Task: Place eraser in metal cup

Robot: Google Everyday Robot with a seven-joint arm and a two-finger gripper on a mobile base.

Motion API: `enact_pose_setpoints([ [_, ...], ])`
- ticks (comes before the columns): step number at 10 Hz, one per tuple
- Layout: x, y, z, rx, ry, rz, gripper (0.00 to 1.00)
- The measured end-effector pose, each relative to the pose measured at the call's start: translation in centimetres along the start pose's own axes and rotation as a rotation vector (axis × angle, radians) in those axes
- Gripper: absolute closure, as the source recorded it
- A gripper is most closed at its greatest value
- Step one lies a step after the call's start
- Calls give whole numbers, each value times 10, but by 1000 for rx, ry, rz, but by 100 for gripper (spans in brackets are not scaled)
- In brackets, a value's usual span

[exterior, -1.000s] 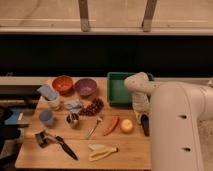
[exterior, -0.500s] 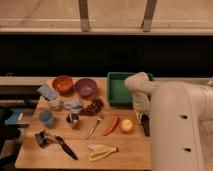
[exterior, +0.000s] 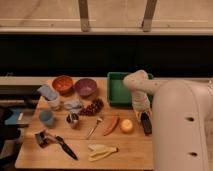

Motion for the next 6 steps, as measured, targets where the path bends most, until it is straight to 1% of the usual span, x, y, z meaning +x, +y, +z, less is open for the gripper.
enact_pose_setpoints([
  [2,13,-2,-34,5,-62,9,100],
  [3,25,-5,-62,7,-104,16,100],
  [6,52,-2,-130,16,-209,12,100],
])
